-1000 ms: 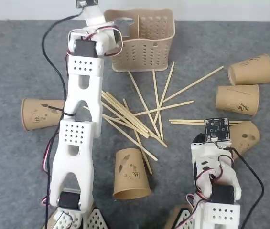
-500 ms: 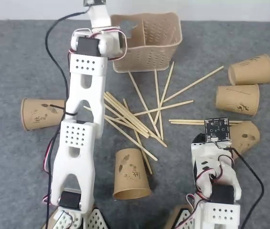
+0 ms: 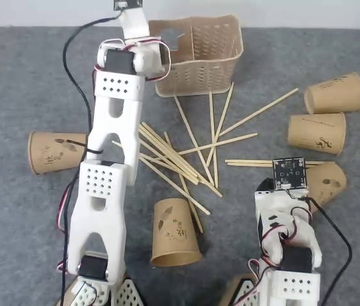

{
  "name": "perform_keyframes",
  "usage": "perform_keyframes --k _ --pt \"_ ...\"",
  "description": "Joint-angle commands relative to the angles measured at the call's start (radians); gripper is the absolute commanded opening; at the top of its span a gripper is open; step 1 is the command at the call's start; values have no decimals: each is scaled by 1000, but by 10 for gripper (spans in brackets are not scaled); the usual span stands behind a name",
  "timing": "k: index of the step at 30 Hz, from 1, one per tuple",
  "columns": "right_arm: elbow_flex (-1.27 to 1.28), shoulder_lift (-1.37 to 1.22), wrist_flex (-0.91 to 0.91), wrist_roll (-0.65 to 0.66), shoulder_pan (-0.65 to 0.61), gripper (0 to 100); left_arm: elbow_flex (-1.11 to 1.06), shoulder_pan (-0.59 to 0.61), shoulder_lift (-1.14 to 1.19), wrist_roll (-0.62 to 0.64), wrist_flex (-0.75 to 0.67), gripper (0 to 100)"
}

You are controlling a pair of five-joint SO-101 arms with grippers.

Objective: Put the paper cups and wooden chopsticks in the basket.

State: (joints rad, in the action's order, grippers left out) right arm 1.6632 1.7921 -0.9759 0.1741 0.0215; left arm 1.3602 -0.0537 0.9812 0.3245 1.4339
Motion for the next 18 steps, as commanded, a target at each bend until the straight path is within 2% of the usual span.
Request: perform_keyframes --k 1,3,12,18 --pt "23 -16 18 18 7 9 -42 12 -103 46 -34 13" --pt "23 -16 18 18 7 9 -64 6 -123 69 -21 25" --pt "23 -16 18 18 7 9 -71 -74 -218 110 227 45" --pt "23 -16 18 18 7 9 -68 -31 -222 133 192 44"
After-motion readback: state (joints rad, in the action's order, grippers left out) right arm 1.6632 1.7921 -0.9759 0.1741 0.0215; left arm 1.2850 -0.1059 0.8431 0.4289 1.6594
